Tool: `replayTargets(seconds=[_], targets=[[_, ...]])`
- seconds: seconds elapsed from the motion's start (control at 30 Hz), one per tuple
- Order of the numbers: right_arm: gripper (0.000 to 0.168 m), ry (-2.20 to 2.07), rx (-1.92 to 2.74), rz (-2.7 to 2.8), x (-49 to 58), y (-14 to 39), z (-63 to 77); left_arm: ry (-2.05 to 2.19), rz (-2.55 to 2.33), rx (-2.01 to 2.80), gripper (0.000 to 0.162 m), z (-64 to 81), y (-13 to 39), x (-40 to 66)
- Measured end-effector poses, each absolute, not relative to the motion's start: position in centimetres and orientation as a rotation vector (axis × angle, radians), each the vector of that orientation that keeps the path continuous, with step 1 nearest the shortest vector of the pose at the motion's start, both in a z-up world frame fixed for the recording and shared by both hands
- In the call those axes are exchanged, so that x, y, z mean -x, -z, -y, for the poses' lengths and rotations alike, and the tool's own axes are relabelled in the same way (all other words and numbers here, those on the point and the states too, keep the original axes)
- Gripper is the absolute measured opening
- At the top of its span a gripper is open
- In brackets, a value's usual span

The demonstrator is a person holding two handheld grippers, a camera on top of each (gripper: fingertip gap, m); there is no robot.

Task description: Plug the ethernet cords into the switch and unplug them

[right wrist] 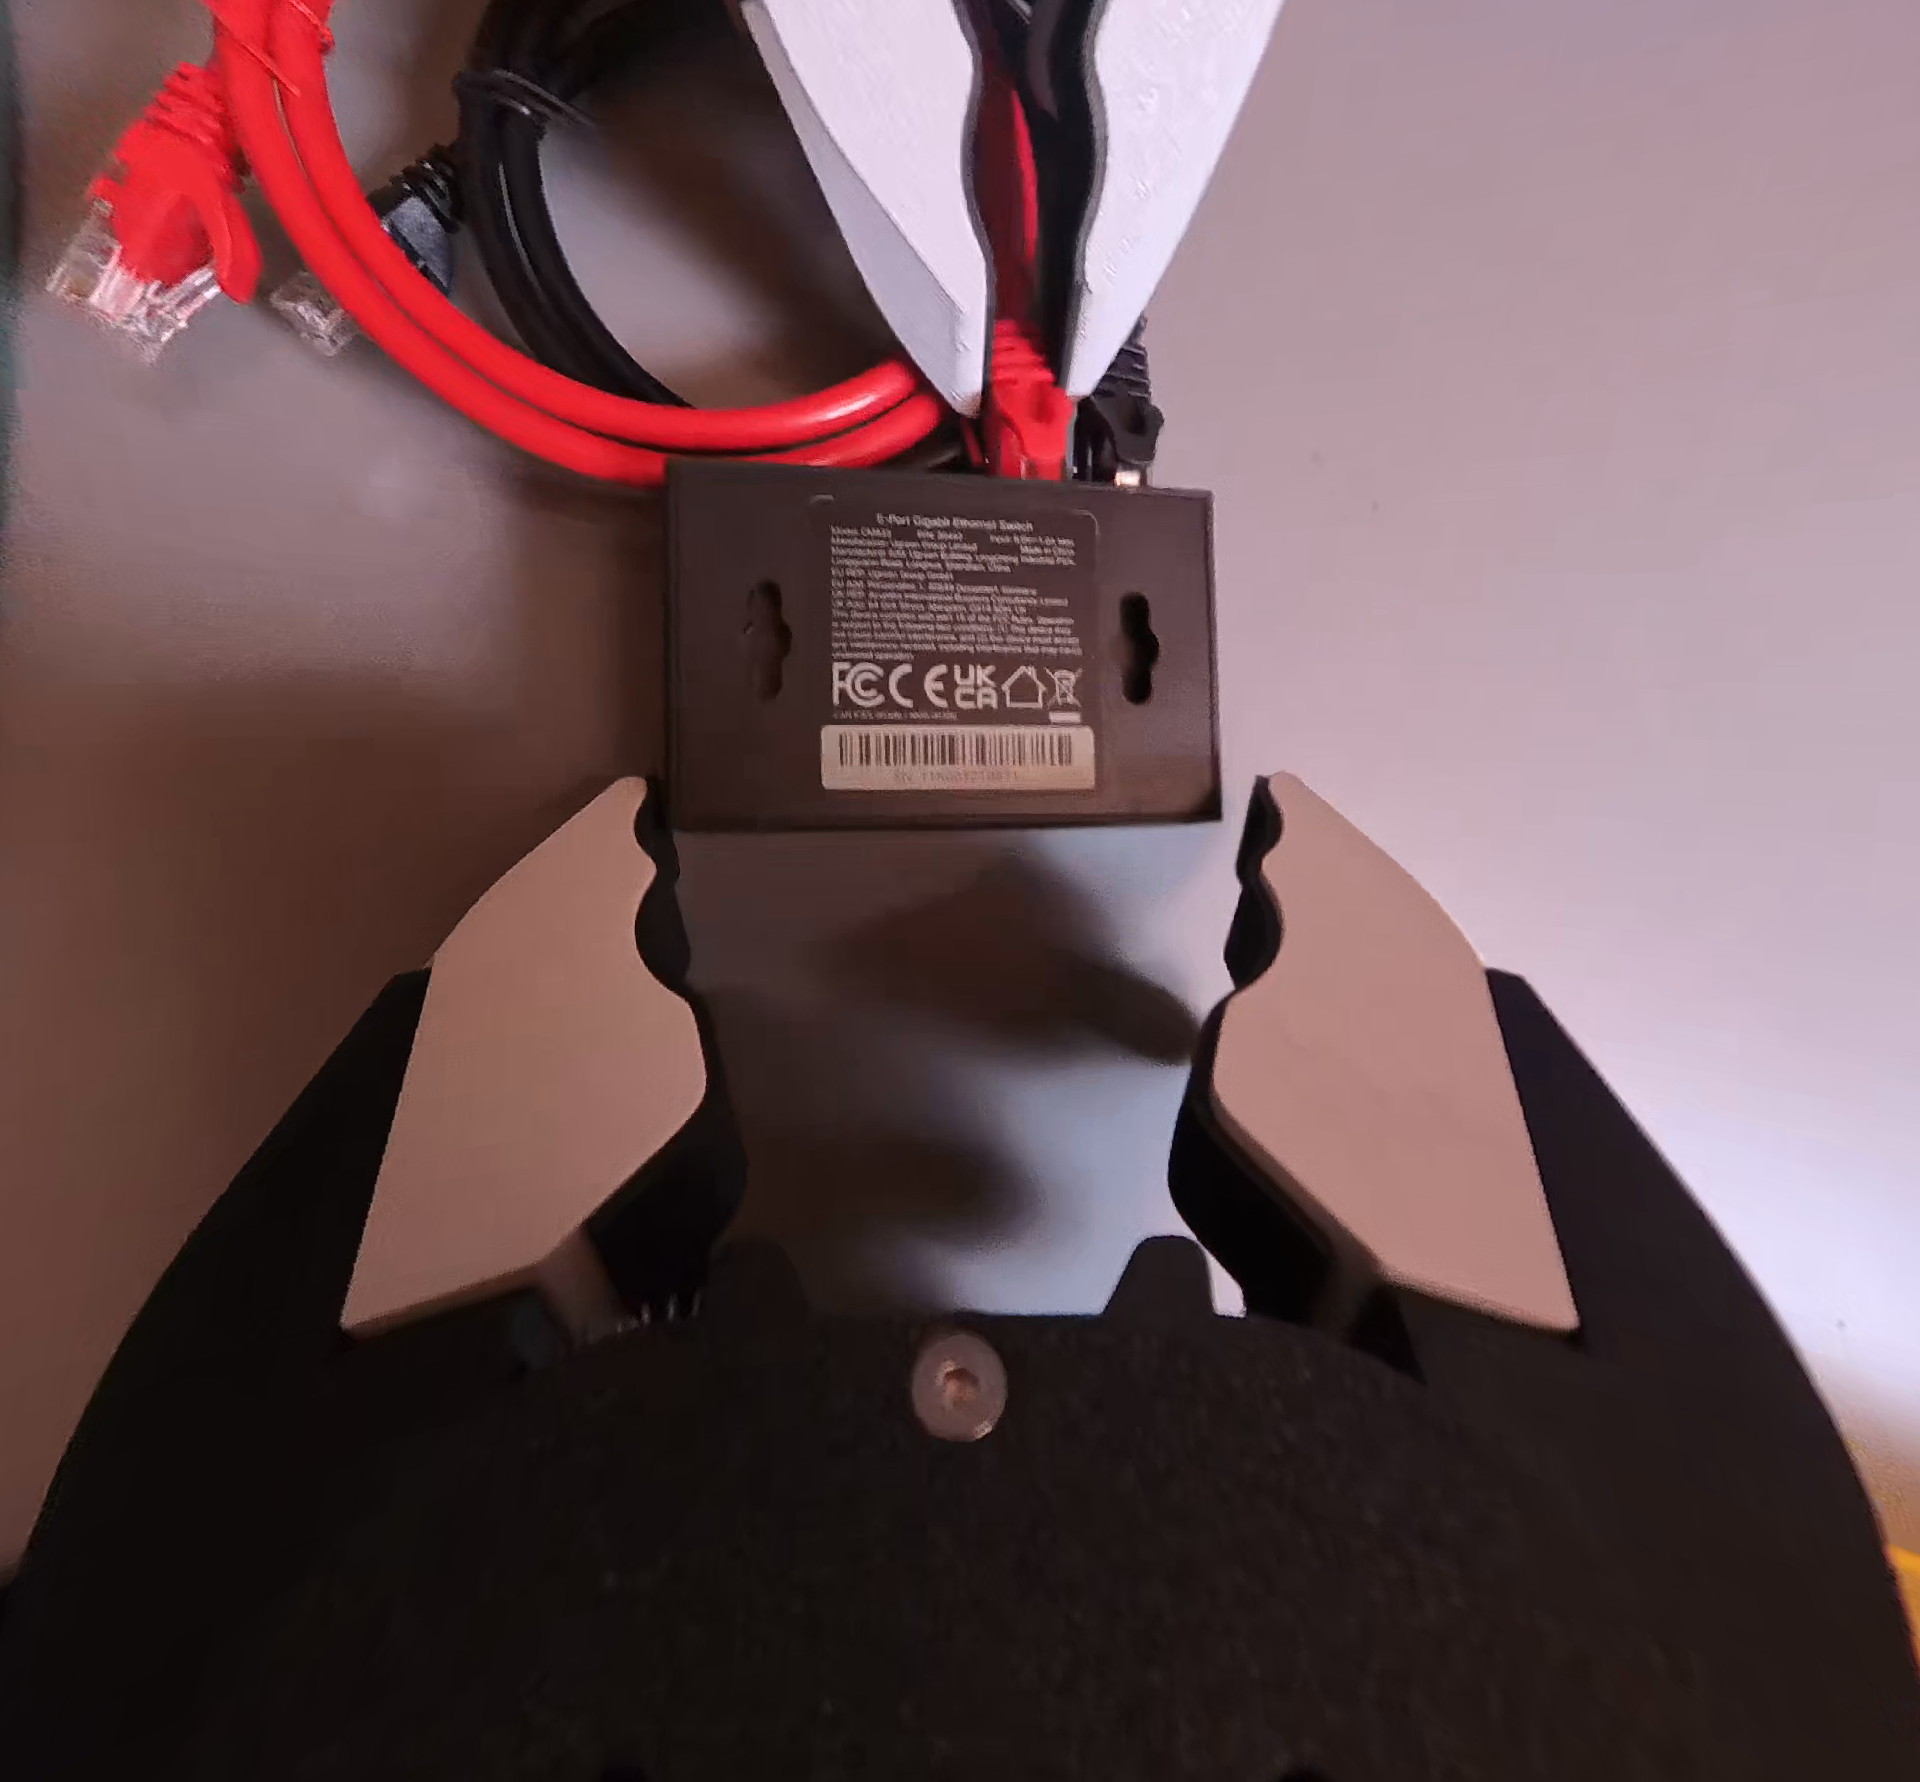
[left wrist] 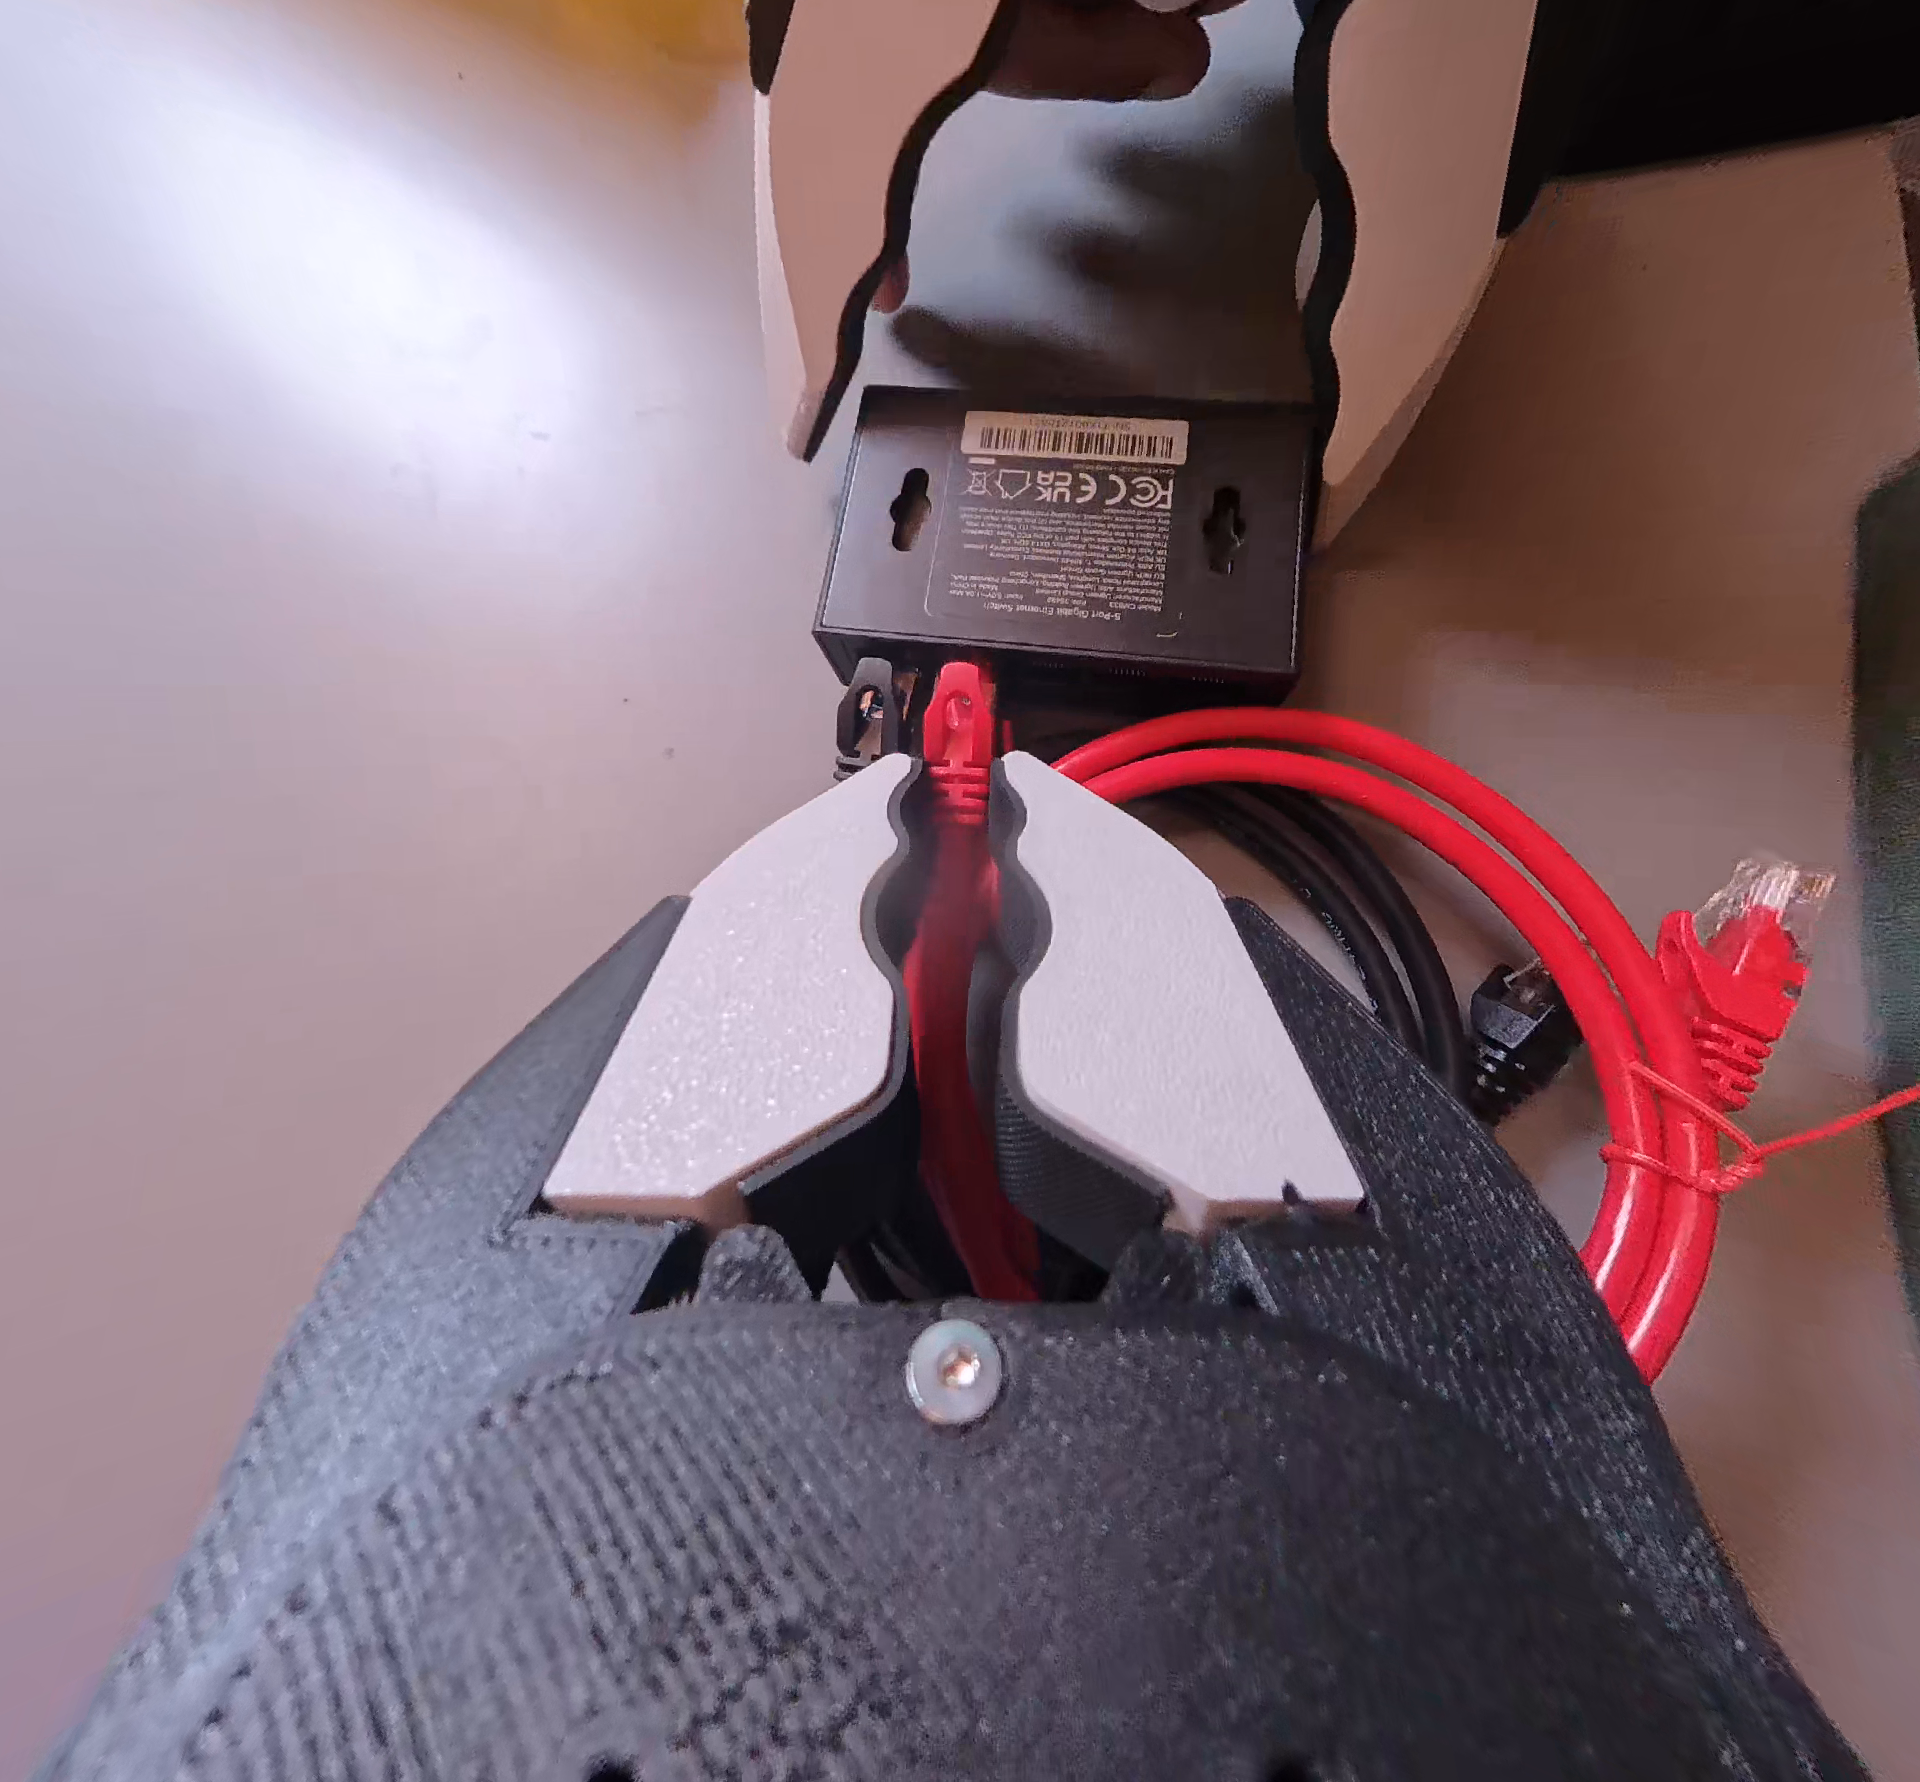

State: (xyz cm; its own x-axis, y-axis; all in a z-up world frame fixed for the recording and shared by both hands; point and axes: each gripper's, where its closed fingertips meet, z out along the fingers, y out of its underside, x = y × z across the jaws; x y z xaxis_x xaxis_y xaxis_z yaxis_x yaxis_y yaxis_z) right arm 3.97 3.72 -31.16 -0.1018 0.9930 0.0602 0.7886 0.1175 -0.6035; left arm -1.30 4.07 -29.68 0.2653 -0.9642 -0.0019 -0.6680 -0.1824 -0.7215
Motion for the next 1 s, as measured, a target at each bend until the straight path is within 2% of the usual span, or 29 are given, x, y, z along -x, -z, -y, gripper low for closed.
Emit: replayTargets(seconds=[1.0], targets=[[0.101, -0.673, 1.631, 2.135, -2.9, 31.5, -2.8, 0.545, -1.757, 1.772, 0.011, -3.9, 29.8, 1.2]])
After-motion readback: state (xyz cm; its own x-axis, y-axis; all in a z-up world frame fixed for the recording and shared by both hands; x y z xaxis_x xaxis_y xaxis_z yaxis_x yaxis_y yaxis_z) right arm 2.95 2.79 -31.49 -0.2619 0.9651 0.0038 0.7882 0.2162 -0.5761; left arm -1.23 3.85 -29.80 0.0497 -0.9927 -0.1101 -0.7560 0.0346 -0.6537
